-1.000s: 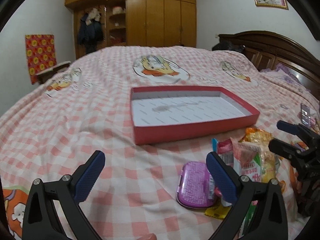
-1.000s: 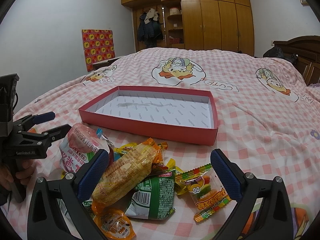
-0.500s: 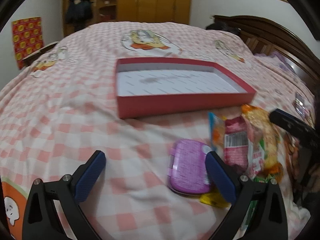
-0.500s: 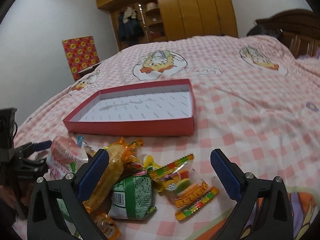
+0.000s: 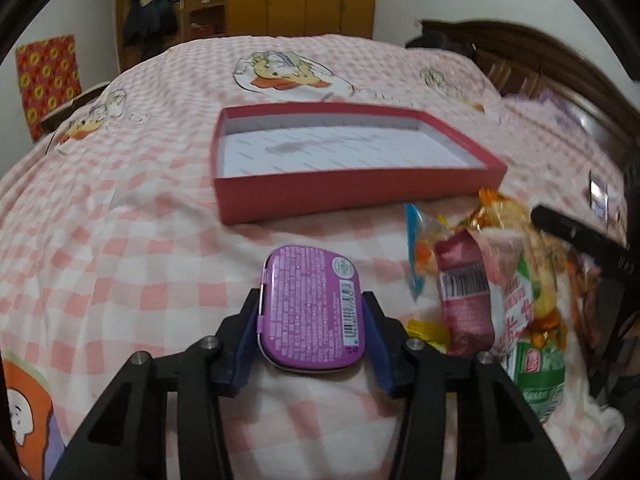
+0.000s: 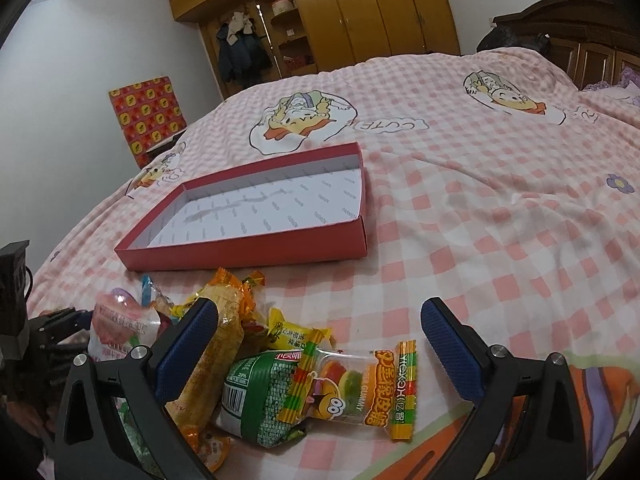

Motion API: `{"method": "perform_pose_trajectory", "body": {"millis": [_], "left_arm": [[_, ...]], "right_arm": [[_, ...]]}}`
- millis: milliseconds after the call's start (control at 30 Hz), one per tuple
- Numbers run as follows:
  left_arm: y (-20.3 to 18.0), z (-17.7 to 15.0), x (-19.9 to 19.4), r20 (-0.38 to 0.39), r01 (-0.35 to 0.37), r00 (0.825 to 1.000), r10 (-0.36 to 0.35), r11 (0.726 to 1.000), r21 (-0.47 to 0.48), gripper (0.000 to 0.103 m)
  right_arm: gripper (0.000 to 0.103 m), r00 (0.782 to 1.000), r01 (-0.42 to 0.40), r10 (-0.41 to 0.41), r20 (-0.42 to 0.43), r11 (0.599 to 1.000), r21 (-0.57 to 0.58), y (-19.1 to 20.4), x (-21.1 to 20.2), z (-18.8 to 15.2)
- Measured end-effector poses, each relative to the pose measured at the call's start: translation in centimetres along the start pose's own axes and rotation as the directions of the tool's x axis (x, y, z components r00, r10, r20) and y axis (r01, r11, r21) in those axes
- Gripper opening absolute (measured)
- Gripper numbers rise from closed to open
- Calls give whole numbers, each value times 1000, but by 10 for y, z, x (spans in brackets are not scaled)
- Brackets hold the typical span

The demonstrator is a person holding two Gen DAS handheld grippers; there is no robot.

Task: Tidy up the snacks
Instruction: 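Grasp the purple mint tin with the left gripper while the right gripper reaches the yellow biscuit bar, then lift the yellow biscuit bar with the right gripper while the left gripper carries the purple tin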

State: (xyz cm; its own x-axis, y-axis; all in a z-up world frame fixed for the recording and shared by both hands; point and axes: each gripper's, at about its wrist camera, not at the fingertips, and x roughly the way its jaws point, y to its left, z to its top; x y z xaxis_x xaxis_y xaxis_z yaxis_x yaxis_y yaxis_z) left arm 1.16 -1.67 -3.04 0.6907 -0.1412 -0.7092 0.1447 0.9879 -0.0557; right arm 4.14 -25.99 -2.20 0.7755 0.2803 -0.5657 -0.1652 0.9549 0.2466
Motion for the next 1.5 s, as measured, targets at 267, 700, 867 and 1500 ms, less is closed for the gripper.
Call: {"method": "perform_pose_trajectory", "body": {"millis": [267,700,867,1500], "left_arm": [[28,0,-6,16,11,1000,-9,992,-123,50],[24,2,-2,9,0,1000,1,995,-104,50],[24,2,-2,8,-1,1000,2,995,-104,50],[25,2,-2,9,-1,1000,2,995,-103,50]], "right_arm": [[91,999,-34,34,2,992,-123,25,-2,-4],[54,989,120,-144,-16,874,-471,101,18,-27],[32,998,57,-50,28,917,-394,85,-2,-22],[26,990,-84,103,98,979,-187,47,-21,-7]]}}
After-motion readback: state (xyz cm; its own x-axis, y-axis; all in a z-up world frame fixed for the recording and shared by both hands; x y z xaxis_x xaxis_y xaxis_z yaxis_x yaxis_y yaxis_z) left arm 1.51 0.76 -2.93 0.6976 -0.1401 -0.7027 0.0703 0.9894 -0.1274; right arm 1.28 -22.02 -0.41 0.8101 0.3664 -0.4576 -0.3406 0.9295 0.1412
